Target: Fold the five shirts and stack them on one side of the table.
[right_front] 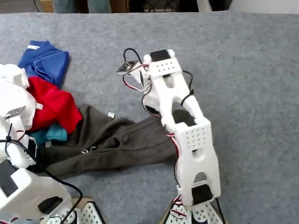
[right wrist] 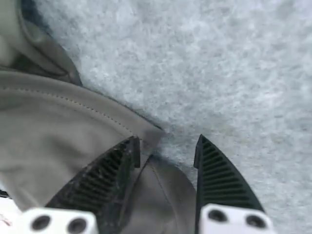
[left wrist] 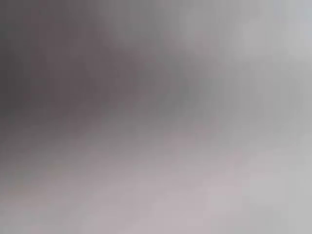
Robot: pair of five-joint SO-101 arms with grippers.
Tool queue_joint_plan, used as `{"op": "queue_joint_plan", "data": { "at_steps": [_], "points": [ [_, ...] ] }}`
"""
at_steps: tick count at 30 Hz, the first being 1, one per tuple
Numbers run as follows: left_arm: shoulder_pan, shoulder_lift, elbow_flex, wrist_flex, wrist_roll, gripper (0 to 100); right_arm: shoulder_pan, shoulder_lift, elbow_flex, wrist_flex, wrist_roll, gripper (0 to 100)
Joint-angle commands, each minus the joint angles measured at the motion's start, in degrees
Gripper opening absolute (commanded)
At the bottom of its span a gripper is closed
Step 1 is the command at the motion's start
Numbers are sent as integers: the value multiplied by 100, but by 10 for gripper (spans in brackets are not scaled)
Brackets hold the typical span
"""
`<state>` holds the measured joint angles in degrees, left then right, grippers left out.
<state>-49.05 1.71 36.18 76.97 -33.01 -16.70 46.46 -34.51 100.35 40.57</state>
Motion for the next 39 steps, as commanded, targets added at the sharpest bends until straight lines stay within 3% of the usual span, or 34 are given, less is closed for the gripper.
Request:
{"op": "queue_joint_plan", "data": {
  "at_steps": [1,14,26,28,31,35,39],
  "points": [
    [4,-176,-57,-35,70,29,-105,-66,40,44,-290,195],
    [4,-176,-57,-26,70,29,-308,57,145,35,-1178,195],
    [4,-176,-22,-26,70,29,-316,778,127,-202,-1301,190],
    [4,-176,-22,-18,70,29,-316,778,136,-202,-1327,152],
    [-4,-176,-57,9,70,29,-316,778,171,-193,-1327,11],
    [22,-237,-224,158,79,29,-316,778,136,-193,-1336,15],
    [48,-237,-1332,1029,431,29,-264,418,-40,18,-1336,14]
  ]
}}
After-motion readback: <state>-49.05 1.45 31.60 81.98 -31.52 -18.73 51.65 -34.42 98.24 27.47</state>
